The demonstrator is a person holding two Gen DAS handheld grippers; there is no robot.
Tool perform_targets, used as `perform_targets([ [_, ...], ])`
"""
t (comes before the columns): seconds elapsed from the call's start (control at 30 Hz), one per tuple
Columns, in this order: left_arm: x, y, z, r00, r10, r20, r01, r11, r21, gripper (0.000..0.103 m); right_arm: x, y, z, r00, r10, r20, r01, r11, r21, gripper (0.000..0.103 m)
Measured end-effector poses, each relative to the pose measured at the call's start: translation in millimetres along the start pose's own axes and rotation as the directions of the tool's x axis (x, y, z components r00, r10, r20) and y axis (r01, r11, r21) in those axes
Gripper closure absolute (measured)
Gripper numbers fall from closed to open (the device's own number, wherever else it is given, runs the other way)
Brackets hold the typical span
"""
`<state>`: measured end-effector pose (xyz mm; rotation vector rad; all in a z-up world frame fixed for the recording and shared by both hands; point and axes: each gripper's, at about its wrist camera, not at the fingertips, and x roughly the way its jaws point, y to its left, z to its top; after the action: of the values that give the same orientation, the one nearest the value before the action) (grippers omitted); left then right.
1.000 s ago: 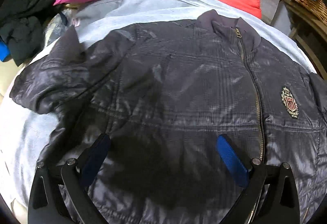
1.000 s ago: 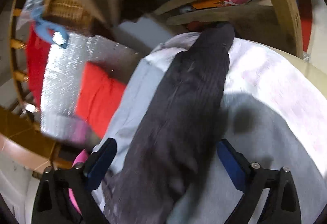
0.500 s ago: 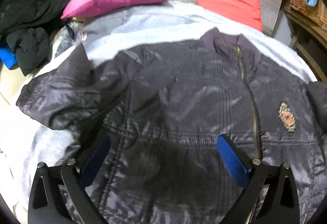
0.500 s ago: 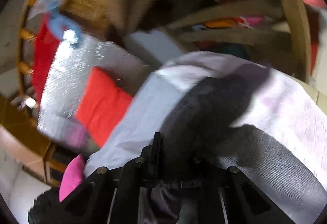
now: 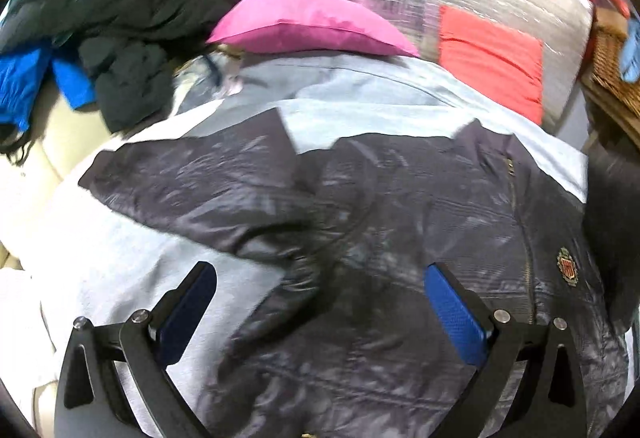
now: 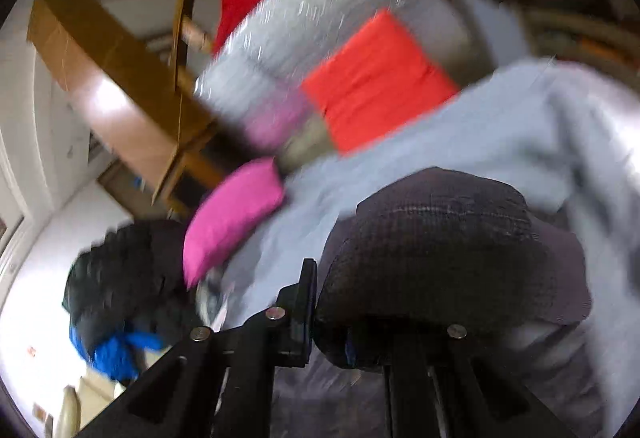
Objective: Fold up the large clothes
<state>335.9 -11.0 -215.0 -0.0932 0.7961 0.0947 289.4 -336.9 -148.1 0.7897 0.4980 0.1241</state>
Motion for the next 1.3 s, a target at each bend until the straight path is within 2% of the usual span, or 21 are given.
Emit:
perform_targets([
  [0.1,-0.4,10.6,-2.1,1.000,0.026,0.008,-0.026,1.000,-0.009,0.000,41.9,2.7,-45.0,0.990,0.007,-0.143,0.006,0.996,0.094,0.083],
  [0.13,-0.3,13.1,-2.7,0.999,0.032,0.010,-0.032,0.999,-0.010,0.000,56.4,-0.5,-59.2,0.980,0.006,-0.197,0.019,0.992,0.125,0.075],
  [0.17,-0.1,15.3,-3.2,0.999,0.032,0.010,-0.031,0.999,-0.009,0.000,70.1,-8.6,-69.0,0.968,0.003,-0.251,0.035,0.988,0.150,0.049],
  [0.2,0.2,16.3,-4.2,1.000,0.027,0.007,-0.027,1.000,-0.007,0.000,81.4,-15.4,-83.7,0.949,0.015,-0.314,0.044,0.983,0.180,0.033],
  [0.23,-0.8,15.7,-6.1,1.000,0.026,0.005,-0.026,1.000,-0.004,0.000,89.4,-22.9,-99.2,0.926,0.053,-0.374,0.038,0.972,0.232,0.021],
  [0.3,0.8,13.2,-8.1,1.000,0.022,-0.002,-0.022,1.000,0.004,0.000,85.9,-33.6,-112.4,0.917,0.089,-0.388,0.024,0.960,0.278,0.021],
  [0.4,0.5,3.0,-8.3,1.000,-0.002,0.000,0.002,1.000,0.017,0.000,55.1,-37.7,-109.1,0.905,0.142,-0.400,-0.039,0.966,0.254,0.021],
  [0.5,-6.7,-17.0,-7.3,0.998,-0.066,0.025,0.064,0.997,0.047,0.000,11.5,-39.8,-88.2,0.912,0.143,-0.385,-0.086,0.983,0.162,0.021],
  [0.57,-13.2,-33.8,-8.0,0.993,-0.106,0.048,0.101,0.991,0.088,0.000,-19.0,-48.5,-71.8,0.925,0.134,-0.356,-0.102,0.989,0.108,0.021],
  [0.67,-24.4,-66.1,-11.2,0.978,-0.202,0.055,0.191,0.969,0.157,0.000,-58.4,-80.6,-46.0,0.971,0.089,-0.221,-0.067,0.992,0.105,0.021],
  [0.73,-31.9,-92.1,-13.2,0.958,-0.285,0.024,0.276,0.943,0.187,0.000,-74.4,-118.8,-32.4,0.996,0.041,-0.082,-0.022,0.975,0.220,0.021],
  [0.8,-38.2,-113.2,-14.7,0.945,-0.327,0.003,0.318,0.923,0.216,0.000,-76.4,-148.1,-32.0,0.998,0.058,0.022,-0.061,0.944,0.325,0.022],
  [0.83,-41.9,-127.7,-14.8,0.943,-0.332,-0.004,0.323,0.914,0.244,0.000,-72.1,-163.5,-35.2,0.996,0.072,0.052,-0.086,0.928,0.362,0.025],
  [0.87,-46.6,-151.4,-15.1,0.946,-0.323,-0.008,0.311,0.904,0.295,0.000,-66.5,-172.6,-39.1,0.996,0.074,0.055,-0.089,0.919,0.384,0.032],
  [0.9,-47.9,-161.8,-15.0,0.948,-0.318,-0.007,0.304,0.898,0.320,0.000,-58.8,-181.8,-44.7,0.996,0.082,0.042,-0.092,0.909,0.406,0.036],
  [0.97,-50.9,-204.5,-18.9,0.954,-0.301,-0.006,0.277,0.868,0.412,0.000,-46.6,-192.3,-50.4,0.995,0.095,0.010,-0.090,0.891,0.445,0.052],
  [1.07,-39.9,-249.9,-30.5,0.964,-0.263,-0.030,0.241,0.826,0.509,0.000,-47.9,-208.3,-47.3,0.987,0.149,0.055,-0.155,0.831,0.535,0.053],
  [1.1,-33.1,-261.4,-35.4,0.967,-0.254,-0.039,0.235,0.815,0.529,0.000,-49.3,-213.9,-46.1,0.987,0.149,0.063,-0.159,0.818,0.553,0.053],
  [1.17,-14.4,-283.2,-46.7,0.975,-0.211,-0.066,0.211,0.798,0.565,0.000,-49.7,-226.0,-44.3,0.991,0.129,0.029,-0.121,0.804,0.582,0.053],
  [1.23,4.0,-290.8,-54.3,0.978,-0.179,-0.104,0.206,0.792,0.575,0.001,-38.7,-238.1,-49.2,0.983,0.185,0.000,-0.143,0.759,0.635,0.054],
  [1.3,18.7,-293.9,-58.3,0.977,-0.163,-0.134,0.211,0.797,0.566,0.006,-32.9,-242.4,-49.7,0.982,0.188,-0.019,-0.132,0.752,0.645,0.054],
])
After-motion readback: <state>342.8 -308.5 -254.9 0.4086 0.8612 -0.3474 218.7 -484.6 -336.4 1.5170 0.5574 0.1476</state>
